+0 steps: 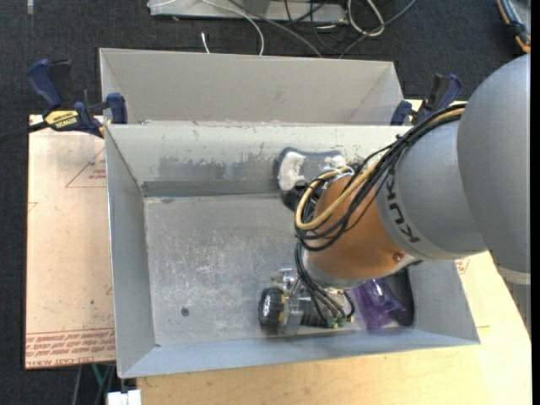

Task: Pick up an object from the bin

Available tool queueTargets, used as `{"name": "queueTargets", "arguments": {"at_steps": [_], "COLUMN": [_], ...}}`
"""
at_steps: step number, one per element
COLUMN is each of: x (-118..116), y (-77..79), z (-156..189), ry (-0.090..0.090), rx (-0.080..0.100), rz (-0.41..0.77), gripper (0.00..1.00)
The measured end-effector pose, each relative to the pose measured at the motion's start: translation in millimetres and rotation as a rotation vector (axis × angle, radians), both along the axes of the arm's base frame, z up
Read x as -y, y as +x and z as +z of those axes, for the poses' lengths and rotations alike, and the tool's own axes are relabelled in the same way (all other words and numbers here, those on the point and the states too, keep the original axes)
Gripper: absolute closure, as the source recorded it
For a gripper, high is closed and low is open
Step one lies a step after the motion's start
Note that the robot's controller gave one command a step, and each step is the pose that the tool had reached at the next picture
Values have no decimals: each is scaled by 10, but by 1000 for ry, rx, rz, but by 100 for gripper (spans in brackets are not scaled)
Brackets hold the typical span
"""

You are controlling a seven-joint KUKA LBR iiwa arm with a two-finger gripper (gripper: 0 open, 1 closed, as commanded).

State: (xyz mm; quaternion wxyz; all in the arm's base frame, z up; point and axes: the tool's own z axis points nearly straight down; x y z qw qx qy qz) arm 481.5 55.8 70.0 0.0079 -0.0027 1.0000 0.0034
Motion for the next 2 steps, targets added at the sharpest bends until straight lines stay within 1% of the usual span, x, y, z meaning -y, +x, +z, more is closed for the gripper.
{"name": "queueTargets", "arguments": {"at_steps": [1,2], "x": [1,1], "y": [-16,-29], "z": [180,638], "ry": [0,0], "rx": [-6,-11], "rz": [0,1], "gripper": [100,100]}}
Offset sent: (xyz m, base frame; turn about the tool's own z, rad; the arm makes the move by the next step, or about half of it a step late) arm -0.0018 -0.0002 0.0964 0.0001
